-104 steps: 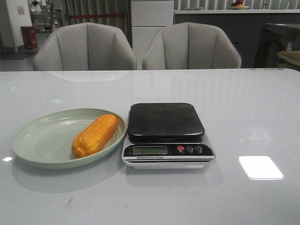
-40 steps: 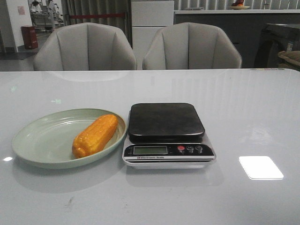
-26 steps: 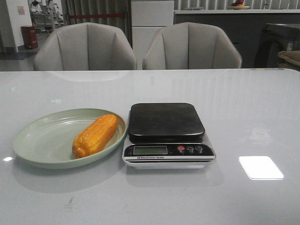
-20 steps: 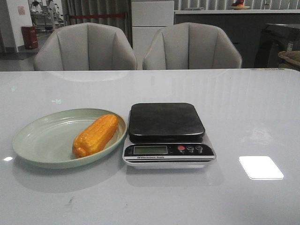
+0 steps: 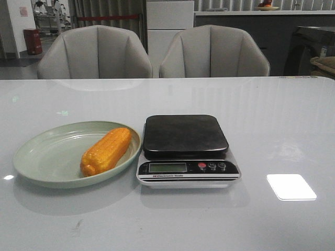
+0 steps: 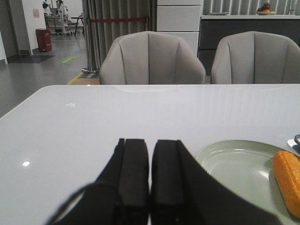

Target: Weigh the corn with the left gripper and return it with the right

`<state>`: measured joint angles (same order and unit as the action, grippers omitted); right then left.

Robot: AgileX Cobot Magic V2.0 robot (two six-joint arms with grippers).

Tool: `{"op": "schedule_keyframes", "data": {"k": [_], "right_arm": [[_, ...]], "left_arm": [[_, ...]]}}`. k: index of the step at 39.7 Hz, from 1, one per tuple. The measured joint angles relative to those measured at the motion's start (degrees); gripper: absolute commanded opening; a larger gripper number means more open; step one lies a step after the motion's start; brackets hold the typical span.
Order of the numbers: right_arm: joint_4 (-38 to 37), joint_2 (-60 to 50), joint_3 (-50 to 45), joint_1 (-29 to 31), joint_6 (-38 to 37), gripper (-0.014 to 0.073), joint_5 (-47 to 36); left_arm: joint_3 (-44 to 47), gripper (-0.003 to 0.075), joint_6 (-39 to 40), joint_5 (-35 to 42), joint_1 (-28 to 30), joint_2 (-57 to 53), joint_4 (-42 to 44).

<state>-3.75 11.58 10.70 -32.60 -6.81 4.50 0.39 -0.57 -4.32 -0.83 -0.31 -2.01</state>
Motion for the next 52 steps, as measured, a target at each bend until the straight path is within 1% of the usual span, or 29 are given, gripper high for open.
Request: {"op": "schedule_keyframes", "data": {"k": [31, 38, 45, 52], "right_arm": [[0.0, 0.0, -0.03, 0.0, 0.0, 0.0142, 0.0], [0.0, 0.0, -1.44, 0.45, 0.0, 0.0142, 0.0], [0.0, 0.0, -3.84, 4.8, 0.0, 0.0142, -0.2], [0.0, -0.76, -5.47, 11.96, 0.0, 0.0142, -0.34]], "left_arm": [[0.0, 0.0113, 0.0, 0.05, 0.0, 0.0, 0.0], [0.0, 0.0113, 0.0, 0.05, 0.0, 0.0, 0.0], [0.0, 0.0113, 0.0, 0.05, 0.0, 0.0, 0.0], [0.0, 0.0113, 0.0, 0.05, 0.0, 0.0, 0.0]]}}
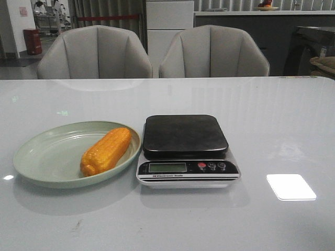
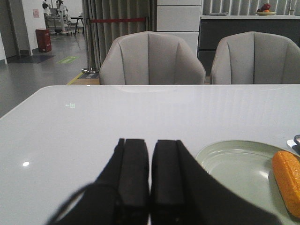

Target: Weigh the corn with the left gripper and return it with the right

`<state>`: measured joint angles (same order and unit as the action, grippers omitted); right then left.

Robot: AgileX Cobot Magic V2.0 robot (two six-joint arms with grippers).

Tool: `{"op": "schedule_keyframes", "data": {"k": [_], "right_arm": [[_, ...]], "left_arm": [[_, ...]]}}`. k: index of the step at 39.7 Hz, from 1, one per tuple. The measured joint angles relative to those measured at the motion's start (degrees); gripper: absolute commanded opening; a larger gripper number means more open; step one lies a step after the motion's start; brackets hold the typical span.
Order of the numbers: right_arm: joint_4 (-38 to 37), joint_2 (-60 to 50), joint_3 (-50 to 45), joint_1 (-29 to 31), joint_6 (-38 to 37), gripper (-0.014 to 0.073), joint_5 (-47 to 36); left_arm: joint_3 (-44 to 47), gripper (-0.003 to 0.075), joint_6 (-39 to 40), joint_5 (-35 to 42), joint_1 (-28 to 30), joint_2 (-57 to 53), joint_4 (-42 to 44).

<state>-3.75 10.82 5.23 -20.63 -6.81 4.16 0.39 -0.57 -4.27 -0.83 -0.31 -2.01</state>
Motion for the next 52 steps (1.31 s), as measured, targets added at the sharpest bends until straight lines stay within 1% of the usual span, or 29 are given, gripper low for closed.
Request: {"op": "schedule_keyframes", "data": {"k": [3, 10, 14, 19, 52], "right_arm": [[0.0, -1.74, -1.15, 4.46, 0.0, 0.0142, -0.22], [0.0, -7.43, -4.55, 12.05, 0.0, 0.0142, -1.75], [0.0, -10.66, -6.31, 15.4, 0.0, 0.0142, -2.11], [0.0, -11.39, -6.69, 18.18, 0.0, 0.0142, -2.52], [-0.09, -11.39, -6.69, 18.72, 0.0, 0.0142, -2.52]], "left_arm": [[0.0, 0.0113, 0.0, 0.0, 0.0, 0.0, 0.0], [0.0, 0.0113, 0.0, 0.0, 0.0, 0.0, 0.0], [0.0, 0.0113, 0.0, 0.0, 0.0, 0.0, 0.0], [0.0, 0.0113, 0.0, 0.09, 0.0, 0.0, 0.0], [0.0, 0.0113, 0.0, 0.09, 0.0, 0.0, 0.0]]}}
